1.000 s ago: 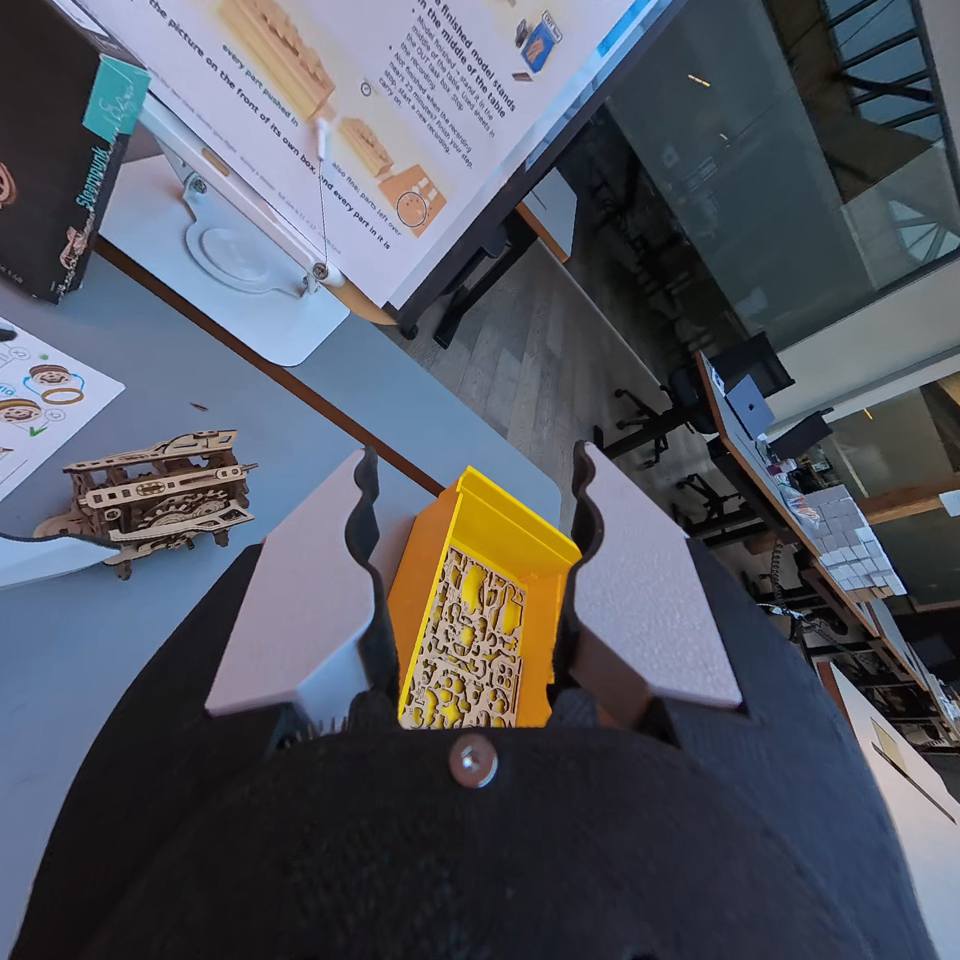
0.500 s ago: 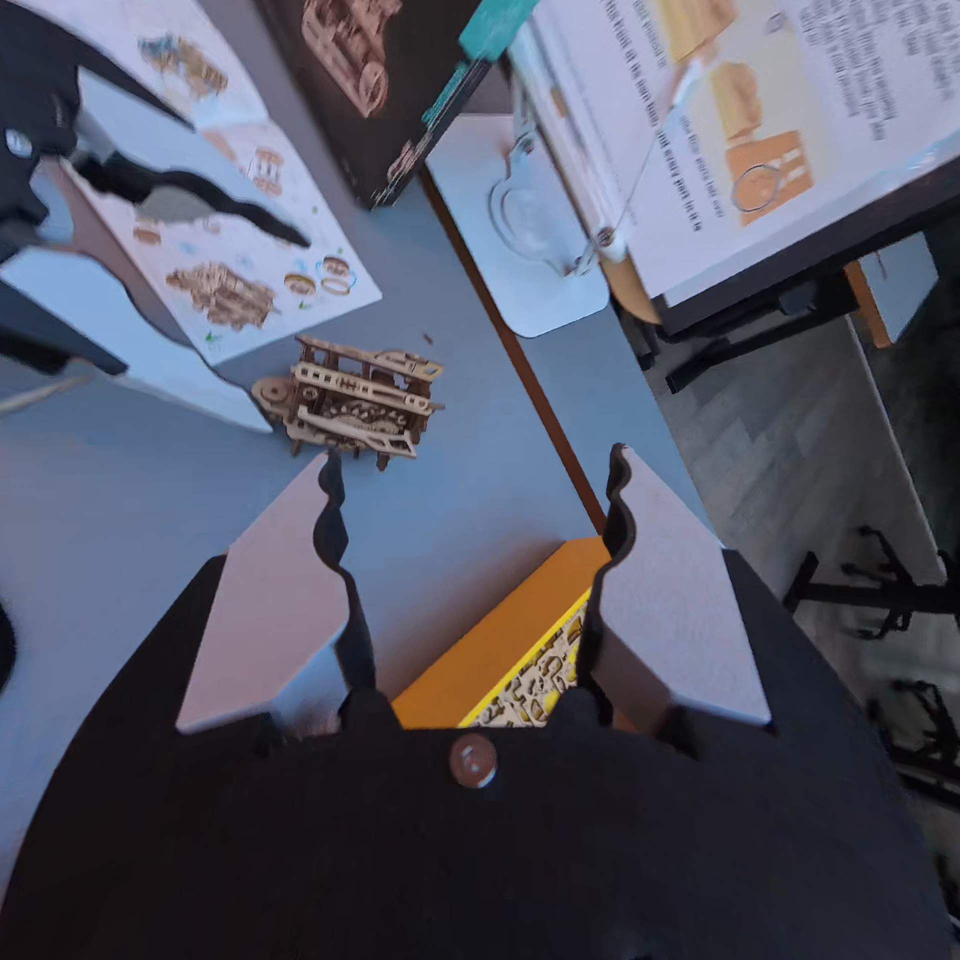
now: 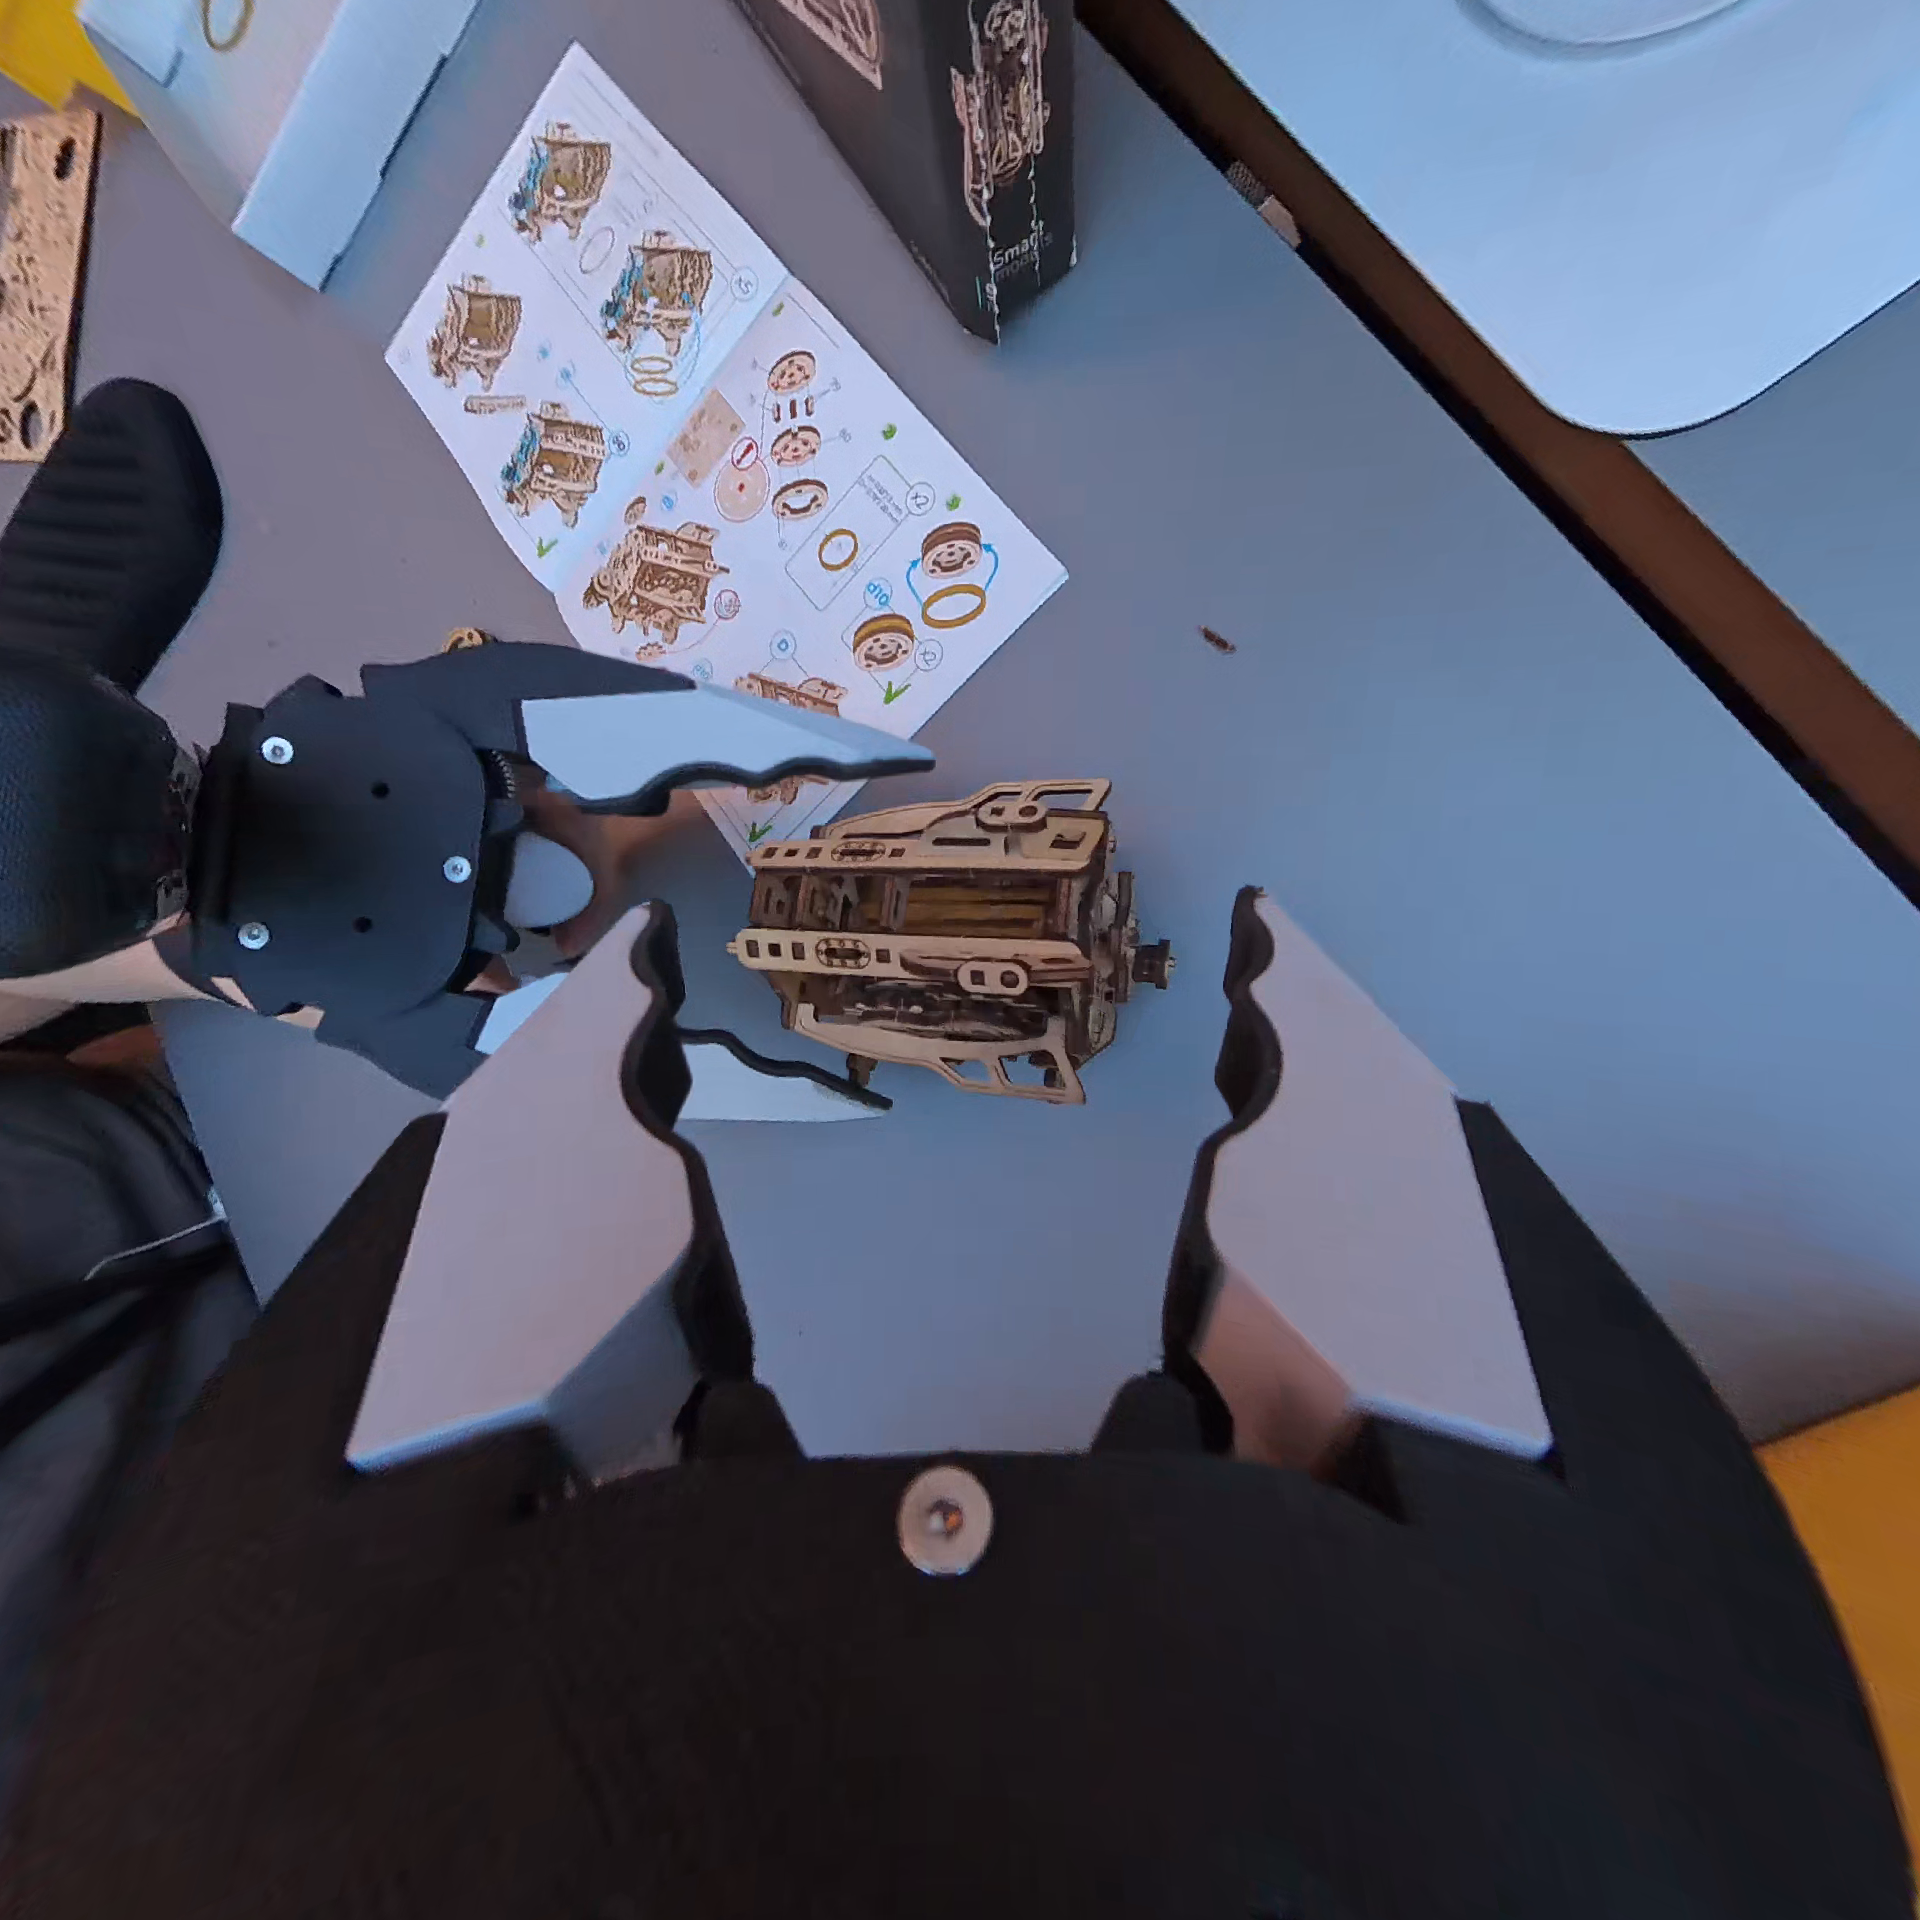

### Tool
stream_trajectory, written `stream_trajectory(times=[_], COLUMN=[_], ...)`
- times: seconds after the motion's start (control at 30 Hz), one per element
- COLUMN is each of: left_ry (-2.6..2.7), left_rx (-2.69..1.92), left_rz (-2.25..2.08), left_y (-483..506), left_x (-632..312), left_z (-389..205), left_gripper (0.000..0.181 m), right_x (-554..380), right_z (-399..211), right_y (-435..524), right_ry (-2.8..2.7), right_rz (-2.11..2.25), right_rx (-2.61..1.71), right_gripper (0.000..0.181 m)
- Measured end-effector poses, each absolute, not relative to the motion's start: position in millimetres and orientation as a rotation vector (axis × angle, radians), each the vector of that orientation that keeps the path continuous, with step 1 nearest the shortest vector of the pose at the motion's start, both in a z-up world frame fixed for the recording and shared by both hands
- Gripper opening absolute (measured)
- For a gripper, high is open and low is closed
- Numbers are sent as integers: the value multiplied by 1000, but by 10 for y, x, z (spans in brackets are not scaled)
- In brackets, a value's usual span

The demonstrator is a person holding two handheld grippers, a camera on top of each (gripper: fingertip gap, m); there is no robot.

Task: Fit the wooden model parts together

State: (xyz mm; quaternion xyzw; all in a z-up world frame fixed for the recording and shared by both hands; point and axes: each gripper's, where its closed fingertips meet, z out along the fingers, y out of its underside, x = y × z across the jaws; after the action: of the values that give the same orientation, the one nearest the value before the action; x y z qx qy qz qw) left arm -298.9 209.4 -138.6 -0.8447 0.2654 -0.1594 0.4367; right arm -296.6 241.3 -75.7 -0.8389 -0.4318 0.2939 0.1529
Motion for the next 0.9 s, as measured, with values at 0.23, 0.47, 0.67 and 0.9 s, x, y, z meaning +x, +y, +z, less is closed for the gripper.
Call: stream_trajectory(times=[0.23,0.47,0.67,0.9], left_ry=[658,613,656,719], left_rx=[-2111,-2081,-2086,-2065], left_rz=[-483,-546,-520,-476], left_y=[2080,2122,2115,2040], left_x=[-2888,-2854,-2855,-2904], left_z=[-1395,-1321,-1322,-1204], left_gripper=[89,72,72,72], right_x=[-3009,-2984,-2968,-3000], right_z=[-923,-1043,-1081,-968], right_y=[2458,2394,2323,2227], right_ry=[-1220,-1268,-1230,-1244], right_rz=[824,787,851,808], right_rx=[-2418,-2468,-2557,-2568], right_gripper=[104,91,78,79])
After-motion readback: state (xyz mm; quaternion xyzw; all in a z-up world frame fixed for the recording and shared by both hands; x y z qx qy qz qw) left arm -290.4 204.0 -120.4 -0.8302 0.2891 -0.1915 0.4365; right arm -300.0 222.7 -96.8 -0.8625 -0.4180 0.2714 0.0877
